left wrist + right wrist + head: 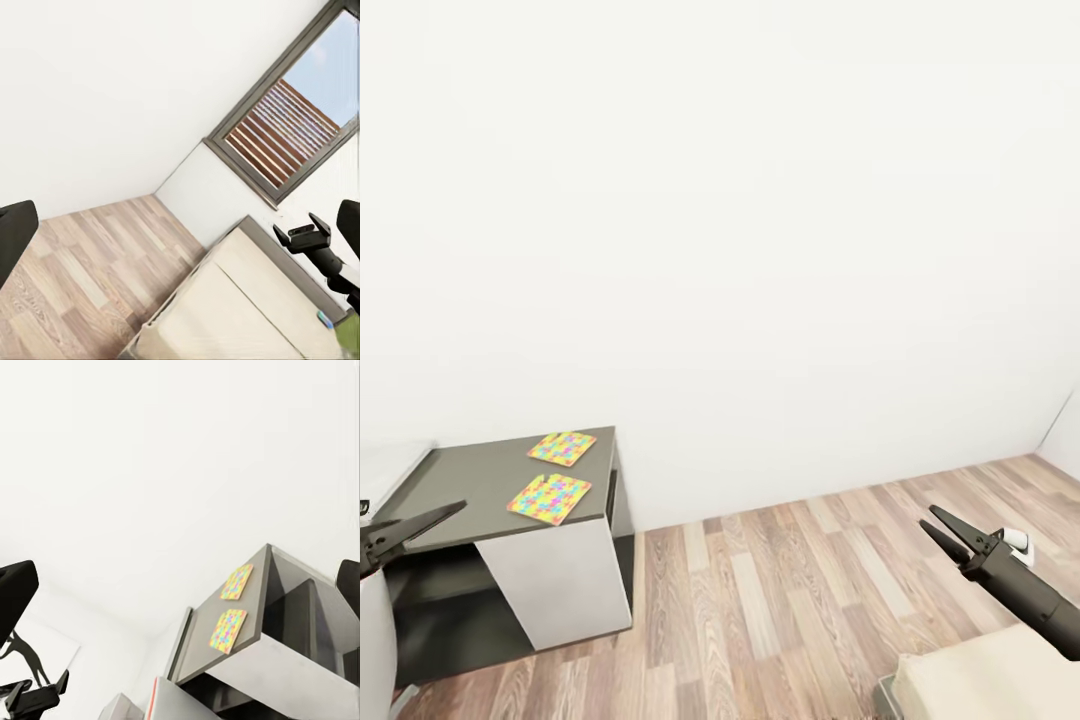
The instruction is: Put all the toys in the child's room - the three board games (two on the bed and one on the table), the two jigsaw puzzles on the table, and the tennis ball on the table - inside the toy box on the table in the child's room.
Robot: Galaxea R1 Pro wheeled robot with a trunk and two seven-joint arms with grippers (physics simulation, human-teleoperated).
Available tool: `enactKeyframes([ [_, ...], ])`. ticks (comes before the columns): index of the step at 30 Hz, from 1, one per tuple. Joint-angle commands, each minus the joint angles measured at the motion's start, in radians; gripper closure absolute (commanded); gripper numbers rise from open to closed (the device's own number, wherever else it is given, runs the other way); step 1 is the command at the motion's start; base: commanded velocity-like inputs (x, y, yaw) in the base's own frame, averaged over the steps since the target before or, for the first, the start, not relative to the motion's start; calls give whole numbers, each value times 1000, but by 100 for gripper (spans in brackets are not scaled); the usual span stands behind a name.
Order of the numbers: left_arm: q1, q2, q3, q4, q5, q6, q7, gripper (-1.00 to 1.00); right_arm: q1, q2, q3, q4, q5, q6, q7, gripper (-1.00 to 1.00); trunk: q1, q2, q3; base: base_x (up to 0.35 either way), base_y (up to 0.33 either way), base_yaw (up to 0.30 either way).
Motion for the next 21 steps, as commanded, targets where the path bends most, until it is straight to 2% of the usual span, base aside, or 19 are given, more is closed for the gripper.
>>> enactKeyframes([
  [1, 0, 1, 1, 0, -1, 11, -4, -100, -1, 0, 0, 0, -7, 8, 0, -100, 1, -2, -2, -58, 28, -277],
  [12, 0, 1, 1, 0, -1, 11, -4, -100, -1, 0, 1, 1, -7, 8, -1, -100, 1, -2, -2, -115, 6, -278],
  [21, 0, 0, 1, -1, -1, 11, -4, -100, -1, 0, 1, -1, -7, 8, -1, -100, 1, -2, -2, -32, 0, -278],
])
